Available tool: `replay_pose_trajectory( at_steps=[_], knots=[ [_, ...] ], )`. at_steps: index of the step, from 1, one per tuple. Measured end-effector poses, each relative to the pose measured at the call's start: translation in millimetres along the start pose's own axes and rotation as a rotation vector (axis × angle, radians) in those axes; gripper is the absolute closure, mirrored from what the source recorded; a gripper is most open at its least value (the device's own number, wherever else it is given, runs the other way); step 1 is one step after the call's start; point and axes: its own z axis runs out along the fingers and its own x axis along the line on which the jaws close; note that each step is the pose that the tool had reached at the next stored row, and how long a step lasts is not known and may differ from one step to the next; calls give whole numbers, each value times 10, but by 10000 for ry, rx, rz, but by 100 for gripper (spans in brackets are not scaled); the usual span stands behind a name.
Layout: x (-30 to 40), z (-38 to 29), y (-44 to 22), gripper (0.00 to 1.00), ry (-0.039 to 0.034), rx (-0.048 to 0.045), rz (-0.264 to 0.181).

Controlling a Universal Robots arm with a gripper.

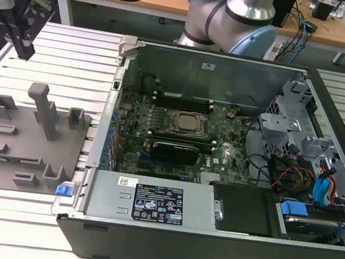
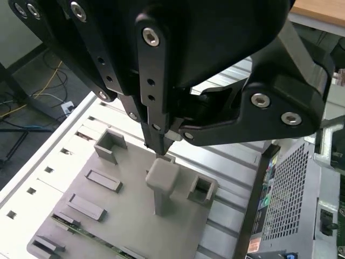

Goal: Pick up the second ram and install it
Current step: 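Reach for the second ram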

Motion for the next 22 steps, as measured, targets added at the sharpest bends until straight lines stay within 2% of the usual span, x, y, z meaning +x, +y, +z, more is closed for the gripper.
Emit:
replay_pose_trajectory(
  at_steps=[5,9,11,13,22],
  knots=[
    [112,1,-9,89,1,1,-1],
    [267,2,-21,89,0,0,-1],
    [302,2,-23,89,0,0,-1],
    [401,2,-31,89,1,0,-2],
    [644,4,-49,89,1,1,-1]
  ],
)
